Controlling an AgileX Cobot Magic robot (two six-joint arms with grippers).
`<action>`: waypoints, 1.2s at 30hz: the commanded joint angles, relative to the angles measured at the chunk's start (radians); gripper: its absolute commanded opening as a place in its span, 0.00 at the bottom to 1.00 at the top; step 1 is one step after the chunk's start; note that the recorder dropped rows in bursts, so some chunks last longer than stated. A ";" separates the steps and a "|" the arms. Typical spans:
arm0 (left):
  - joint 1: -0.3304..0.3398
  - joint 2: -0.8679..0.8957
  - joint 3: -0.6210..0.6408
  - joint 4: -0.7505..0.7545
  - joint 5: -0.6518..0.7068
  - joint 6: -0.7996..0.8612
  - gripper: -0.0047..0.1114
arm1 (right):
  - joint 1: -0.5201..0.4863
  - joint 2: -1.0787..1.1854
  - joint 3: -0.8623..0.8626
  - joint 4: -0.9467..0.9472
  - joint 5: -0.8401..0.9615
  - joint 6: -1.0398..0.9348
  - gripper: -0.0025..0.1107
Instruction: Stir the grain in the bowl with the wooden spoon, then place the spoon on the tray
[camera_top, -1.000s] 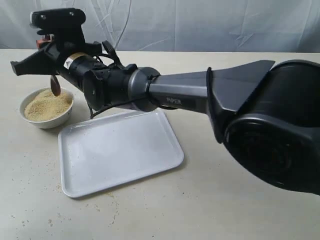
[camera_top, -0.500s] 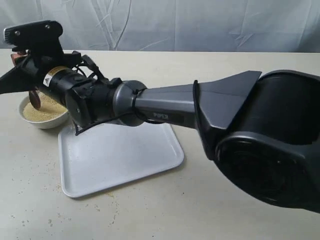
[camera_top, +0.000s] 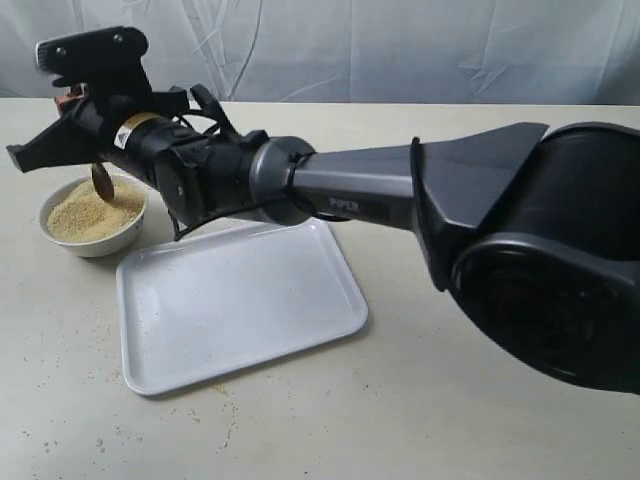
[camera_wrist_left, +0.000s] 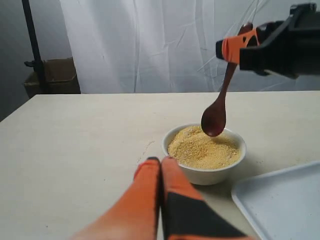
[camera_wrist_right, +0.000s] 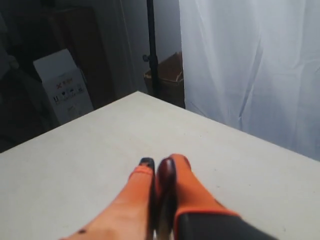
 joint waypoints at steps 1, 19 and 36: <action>0.001 -0.005 0.005 0.003 -0.004 -0.001 0.04 | -0.009 -0.012 -0.004 0.002 0.009 -0.011 0.01; 0.001 -0.005 0.005 0.003 -0.004 -0.001 0.04 | 0.014 -0.001 -0.004 -0.004 -0.010 -0.005 0.01; 0.001 -0.005 0.005 0.003 -0.004 -0.001 0.04 | 0.000 -0.018 -0.004 0.047 0.004 -0.012 0.01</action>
